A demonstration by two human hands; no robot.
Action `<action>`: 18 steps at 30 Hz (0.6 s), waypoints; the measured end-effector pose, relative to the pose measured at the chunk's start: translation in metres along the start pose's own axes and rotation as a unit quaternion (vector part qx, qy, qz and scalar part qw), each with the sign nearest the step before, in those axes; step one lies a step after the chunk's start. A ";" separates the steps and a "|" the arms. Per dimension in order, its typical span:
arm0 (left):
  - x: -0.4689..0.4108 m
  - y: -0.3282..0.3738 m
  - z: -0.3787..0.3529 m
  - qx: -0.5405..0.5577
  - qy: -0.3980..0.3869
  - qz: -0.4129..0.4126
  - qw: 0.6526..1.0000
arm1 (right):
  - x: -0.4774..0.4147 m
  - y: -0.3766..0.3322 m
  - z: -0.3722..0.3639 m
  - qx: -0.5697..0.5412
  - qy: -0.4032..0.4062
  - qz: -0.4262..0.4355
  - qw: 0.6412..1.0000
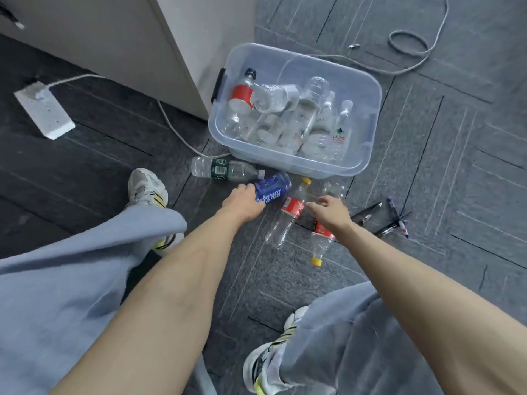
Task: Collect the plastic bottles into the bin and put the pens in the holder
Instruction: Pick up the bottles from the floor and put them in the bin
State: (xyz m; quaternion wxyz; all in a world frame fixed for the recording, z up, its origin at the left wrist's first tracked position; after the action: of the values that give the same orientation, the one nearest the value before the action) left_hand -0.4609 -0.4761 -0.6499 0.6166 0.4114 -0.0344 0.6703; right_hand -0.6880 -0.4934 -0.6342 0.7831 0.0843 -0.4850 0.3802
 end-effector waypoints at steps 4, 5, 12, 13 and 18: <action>-0.048 -0.004 -0.030 -0.032 -0.003 -0.003 0.999 | -0.025 0.017 -0.001 0.013 0.003 -0.023 1.000; -0.058 -0.007 -0.038 -0.044 -0.002 0.000 0.999 | -0.030 0.021 -0.002 0.016 0.008 -0.023 1.000; -0.090 -0.033 -0.076 -0.154 0.000 -0.025 0.988 | -0.040 0.049 -0.021 0.038 -0.001 -0.022 0.999; -0.085 -0.041 -0.081 -0.118 -0.010 -0.002 0.993 | -0.041 0.053 -0.025 0.042 -0.003 -0.024 0.999; -0.007 -0.062 -0.099 0.061 -0.003 0.082 0.995 | -0.052 0.048 -0.051 0.103 -0.014 -0.008 0.995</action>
State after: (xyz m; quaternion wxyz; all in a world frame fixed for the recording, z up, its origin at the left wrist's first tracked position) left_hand -0.4590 -0.4123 -0.7476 0.5328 0.4462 -0.0287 0.7185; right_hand -0.6979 -0.4613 -0.7144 0.7663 0.1733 -0.4534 0.4209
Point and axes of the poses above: each hand's wrist, its own x-axis away from the middle knuckle, its own z-axis out of the back of the hand, y = z × x, the point moved 9 cm from there along -x, towards the middle knuckle, and after that the axes turned 15 degrees about -z, right-handed, at the moved point
